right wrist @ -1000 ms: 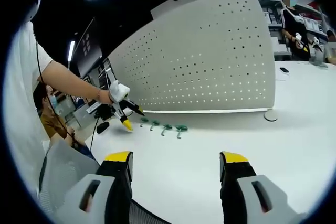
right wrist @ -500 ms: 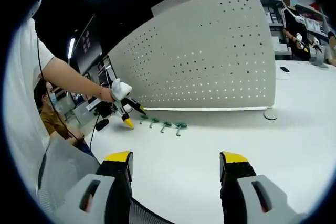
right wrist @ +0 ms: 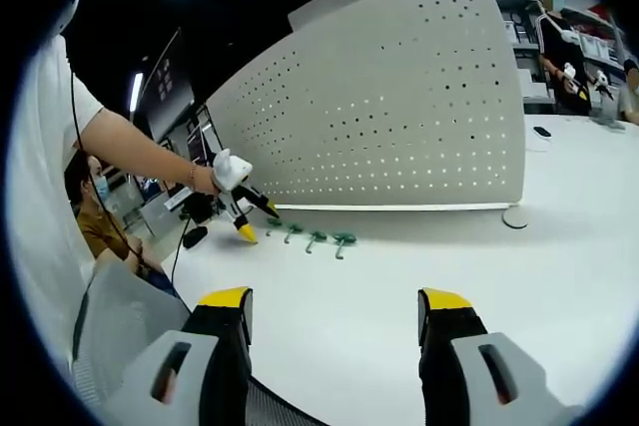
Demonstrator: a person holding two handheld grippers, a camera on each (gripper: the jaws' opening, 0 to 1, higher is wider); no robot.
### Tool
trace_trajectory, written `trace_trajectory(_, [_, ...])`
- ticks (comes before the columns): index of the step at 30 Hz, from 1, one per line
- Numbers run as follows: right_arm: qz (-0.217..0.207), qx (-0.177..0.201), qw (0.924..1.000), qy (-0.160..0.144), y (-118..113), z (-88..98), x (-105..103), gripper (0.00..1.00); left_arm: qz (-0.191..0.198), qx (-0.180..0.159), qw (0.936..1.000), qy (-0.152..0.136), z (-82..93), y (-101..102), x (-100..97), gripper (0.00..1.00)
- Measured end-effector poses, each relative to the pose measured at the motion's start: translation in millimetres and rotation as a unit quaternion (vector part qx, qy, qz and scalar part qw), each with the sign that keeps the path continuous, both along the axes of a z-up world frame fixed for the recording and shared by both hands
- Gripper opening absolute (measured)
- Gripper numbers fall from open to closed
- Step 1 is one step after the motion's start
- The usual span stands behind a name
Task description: Insert the hook assembly into the mounting plate slot until the hook locks in place.
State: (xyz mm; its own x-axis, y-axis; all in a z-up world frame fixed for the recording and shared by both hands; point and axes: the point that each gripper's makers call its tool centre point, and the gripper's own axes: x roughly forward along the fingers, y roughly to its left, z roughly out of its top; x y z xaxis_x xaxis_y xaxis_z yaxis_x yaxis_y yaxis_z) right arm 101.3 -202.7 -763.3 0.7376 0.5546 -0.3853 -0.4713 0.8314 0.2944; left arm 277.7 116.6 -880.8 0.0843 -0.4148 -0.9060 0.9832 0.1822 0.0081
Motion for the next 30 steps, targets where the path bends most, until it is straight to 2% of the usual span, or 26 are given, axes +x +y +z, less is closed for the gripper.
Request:
trace_trajectory(4, [-0.001, 0.000, 1.0000, 0.001, 0.3, -0.5, -0.9, 0.65, 0.004, 0.001, 1.0000, 0.001, 0.3, -0.8, 2.4, 0.56])
trace_trajectory(8, [-0.001, 0.003, 1.0000, 0.002, 1.0, -1.5, -1.6, 0.65, 0.003, 0.003, 1.0000, 0.001, 2.0, -2.1, 3.1, 0.45])
trace_trajectory(13, [-0.001, 0.004, 1.0000, 0.001, 1.8, -0.8, -1.6, 0.65, 0.008, 0.005, 1.0000, 0.000, 2.0, -2.7, 5.2, 0.39])
trace_trajectory(22, [0.001, 0.007, 1.0000, -0.002, 3.3, 0.6, -1.7, 0.64, 0.037, 0.011, 0.9993, -0.001, 2.2, -2.2, 10.5, 0.25])
trace_trajectory(30, [0.002, 0.008, 1.0000, -0.004, 3.8, 1.8, -0.7, 0.64, 0.047, 0.020, 0.9987, -0.006, 2.3, -0.2, 13.5, 0.14])
